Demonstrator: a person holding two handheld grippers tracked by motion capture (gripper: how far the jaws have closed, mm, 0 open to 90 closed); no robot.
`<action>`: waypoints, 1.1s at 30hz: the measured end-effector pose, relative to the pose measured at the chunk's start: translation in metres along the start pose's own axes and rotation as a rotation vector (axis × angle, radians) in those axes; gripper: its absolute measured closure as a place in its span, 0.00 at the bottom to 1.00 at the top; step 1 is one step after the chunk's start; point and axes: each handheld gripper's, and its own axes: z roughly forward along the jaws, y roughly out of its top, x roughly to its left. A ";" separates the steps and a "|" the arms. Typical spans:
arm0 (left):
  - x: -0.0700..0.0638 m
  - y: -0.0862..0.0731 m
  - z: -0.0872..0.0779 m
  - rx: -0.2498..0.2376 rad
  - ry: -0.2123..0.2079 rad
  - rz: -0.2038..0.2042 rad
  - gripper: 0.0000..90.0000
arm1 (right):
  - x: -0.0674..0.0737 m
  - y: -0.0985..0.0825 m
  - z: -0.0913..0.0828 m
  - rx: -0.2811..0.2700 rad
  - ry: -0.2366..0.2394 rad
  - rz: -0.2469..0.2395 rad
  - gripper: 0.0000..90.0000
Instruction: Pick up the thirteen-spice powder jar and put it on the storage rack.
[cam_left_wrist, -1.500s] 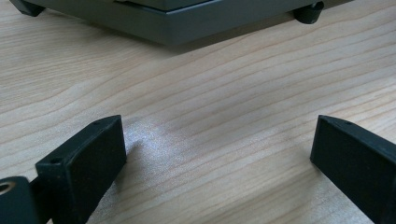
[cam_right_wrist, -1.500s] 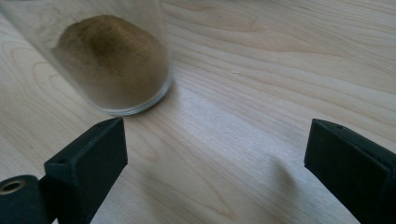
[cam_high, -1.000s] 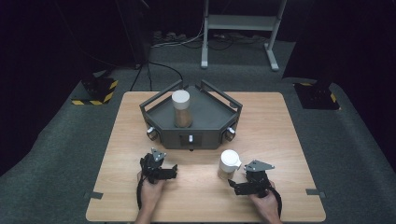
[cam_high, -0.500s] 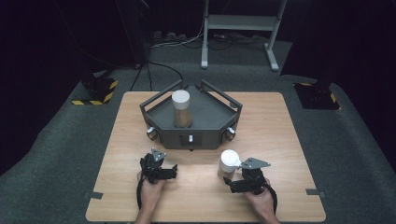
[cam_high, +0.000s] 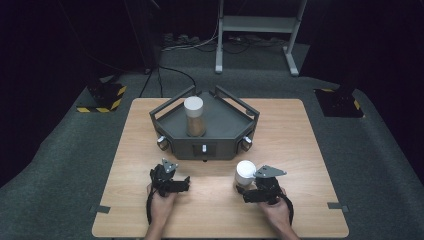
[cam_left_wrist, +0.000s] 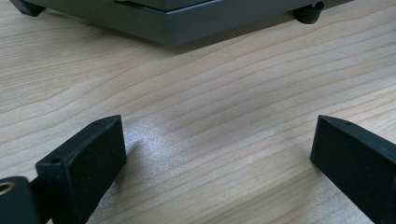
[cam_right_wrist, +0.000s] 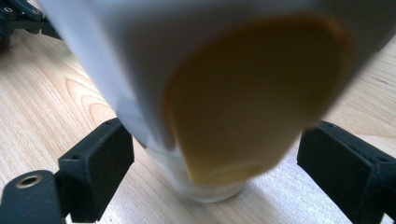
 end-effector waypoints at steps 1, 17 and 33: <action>0.000 0.000 0.000 0.000 0.000 0.000 0.04 | 0.000 0.001 0.000 0.000 0.000 0.002 0.13; 0.000 0.000 0.000 0.000 0.000 0.000 0.04 | 0.004 0.005 0.005 -0.012 -0.005 -0.007 0.18; 0.000 0.000 0.000 0.000 0.001 0.000 0.04 | 0.002 0.003 0.006 -0.026 0.008 0.007 0.25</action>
